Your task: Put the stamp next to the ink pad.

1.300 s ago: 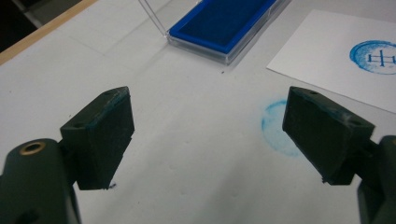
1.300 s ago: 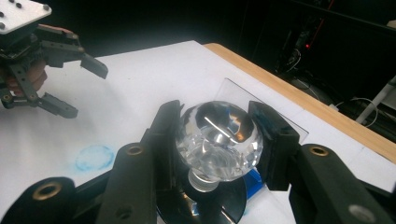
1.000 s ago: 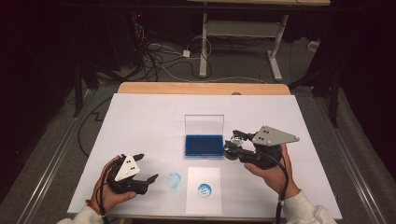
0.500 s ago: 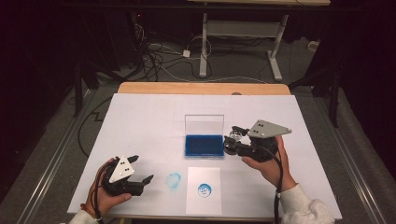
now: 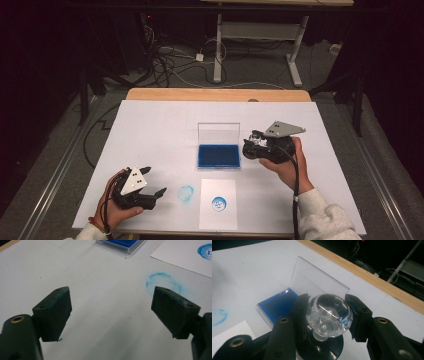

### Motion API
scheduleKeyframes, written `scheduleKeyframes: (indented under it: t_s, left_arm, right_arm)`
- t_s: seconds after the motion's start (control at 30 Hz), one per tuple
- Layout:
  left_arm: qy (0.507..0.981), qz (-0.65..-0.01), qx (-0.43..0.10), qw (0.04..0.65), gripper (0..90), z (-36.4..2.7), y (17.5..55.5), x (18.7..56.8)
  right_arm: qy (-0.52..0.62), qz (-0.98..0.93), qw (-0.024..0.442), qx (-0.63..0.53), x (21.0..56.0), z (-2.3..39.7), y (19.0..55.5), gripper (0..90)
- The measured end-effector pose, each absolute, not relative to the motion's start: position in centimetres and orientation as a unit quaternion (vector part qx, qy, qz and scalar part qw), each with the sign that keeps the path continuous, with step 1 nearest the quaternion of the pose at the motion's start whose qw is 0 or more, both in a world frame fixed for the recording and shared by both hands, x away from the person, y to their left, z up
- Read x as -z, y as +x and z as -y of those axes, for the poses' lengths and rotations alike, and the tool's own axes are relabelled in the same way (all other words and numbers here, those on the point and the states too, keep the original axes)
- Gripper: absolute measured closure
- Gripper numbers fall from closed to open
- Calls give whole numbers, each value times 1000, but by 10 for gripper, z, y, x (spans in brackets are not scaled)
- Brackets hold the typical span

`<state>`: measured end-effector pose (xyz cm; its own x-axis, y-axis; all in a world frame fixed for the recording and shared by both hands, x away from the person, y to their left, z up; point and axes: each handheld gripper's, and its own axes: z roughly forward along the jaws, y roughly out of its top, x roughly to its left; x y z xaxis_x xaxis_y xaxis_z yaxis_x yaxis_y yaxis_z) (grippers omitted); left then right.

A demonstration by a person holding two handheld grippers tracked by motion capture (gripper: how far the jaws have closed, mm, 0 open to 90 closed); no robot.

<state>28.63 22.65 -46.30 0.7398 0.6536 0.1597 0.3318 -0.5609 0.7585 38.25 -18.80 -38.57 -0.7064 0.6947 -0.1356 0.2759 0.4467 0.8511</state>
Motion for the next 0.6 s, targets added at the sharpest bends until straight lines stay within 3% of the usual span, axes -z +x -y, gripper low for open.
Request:
scheduleKeyframes:
  t_s: [0.6]
  left_arm:
    - [857, -288, -216, 368, 165, -227, 288, 464]
  right_arm:
    - [337, -829, 232, -381, 433, 185, 408, 567]
